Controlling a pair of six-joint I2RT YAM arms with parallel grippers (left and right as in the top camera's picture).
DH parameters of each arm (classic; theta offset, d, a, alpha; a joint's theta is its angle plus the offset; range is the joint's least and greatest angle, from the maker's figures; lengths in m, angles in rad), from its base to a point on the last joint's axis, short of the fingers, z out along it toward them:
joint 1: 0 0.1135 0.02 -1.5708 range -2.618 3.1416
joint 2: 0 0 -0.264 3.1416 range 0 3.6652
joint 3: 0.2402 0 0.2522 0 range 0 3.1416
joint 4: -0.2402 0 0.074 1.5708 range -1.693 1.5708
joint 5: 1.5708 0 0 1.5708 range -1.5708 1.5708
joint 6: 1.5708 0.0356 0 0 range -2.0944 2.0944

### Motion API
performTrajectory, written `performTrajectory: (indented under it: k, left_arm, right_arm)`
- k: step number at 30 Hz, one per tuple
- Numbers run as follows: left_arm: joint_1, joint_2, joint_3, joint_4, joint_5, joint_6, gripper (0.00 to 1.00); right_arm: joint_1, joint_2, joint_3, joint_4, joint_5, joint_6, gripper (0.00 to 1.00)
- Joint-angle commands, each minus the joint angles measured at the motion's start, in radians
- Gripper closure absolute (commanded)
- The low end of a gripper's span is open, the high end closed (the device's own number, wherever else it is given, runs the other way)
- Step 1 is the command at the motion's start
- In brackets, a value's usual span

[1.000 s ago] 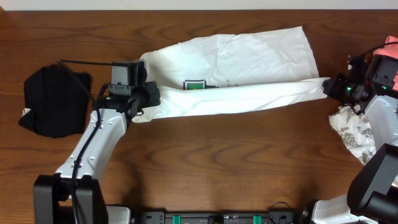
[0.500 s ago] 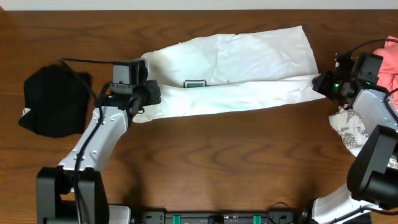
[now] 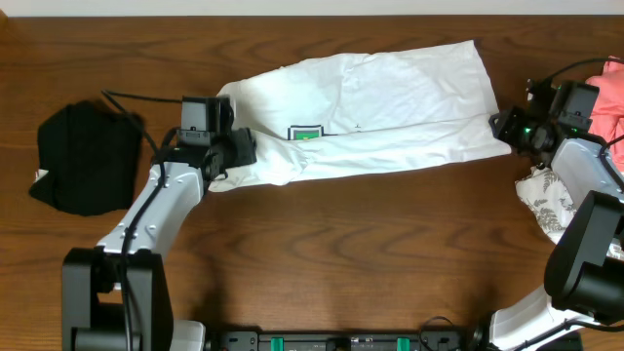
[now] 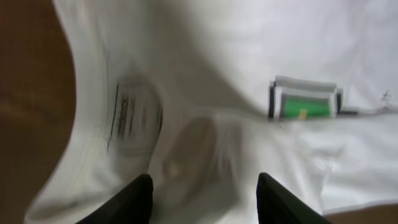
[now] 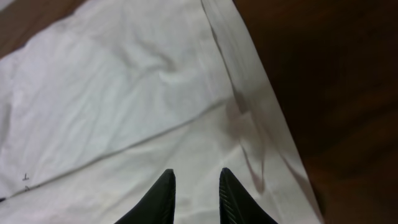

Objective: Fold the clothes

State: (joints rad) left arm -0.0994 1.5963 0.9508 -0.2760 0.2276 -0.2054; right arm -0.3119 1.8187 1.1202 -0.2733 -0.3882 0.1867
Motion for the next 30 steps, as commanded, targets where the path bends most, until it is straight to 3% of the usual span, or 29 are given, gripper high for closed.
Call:
performTrajectory:
  k: [1, 6, 15, 22, 30]
  left_arm:
    - [0.005, -0.038, 0.005, -0.084, -0.011, 0.01, 0.46]
    - [0.002, -0.025, -0.005, -0.161, -0.011, 0.01, 0.46]
    - [0.003, 0.019, -0.039, -0.008, -0.013, 0.01, 0.46]
    - [0.003, 0.127, -0.039, 0.087, -0.012, 0.01, 0.47]
    - [0.003, 0.204, -0.039, 0.067, -0.012, 0.01, 0.46]
  right_arm:
    - [0.003, 0.005, 0.022, -0.038, 0.049, 0.003, 0.78]
    - [0.006, 0.008, 0.021, -0.095, 0.148, -0.024, 0.83]
    - [0.029, 0.018, 0.021, -0.069, 0.145, -0.046, 0.92]
    - [0.078, 0.071, 0.021, 0.006, 0.146, -0.046, 0.92]
    - [0.096, 0.2, 0.021, -0.008, 0.145, -0.045, 0.92]
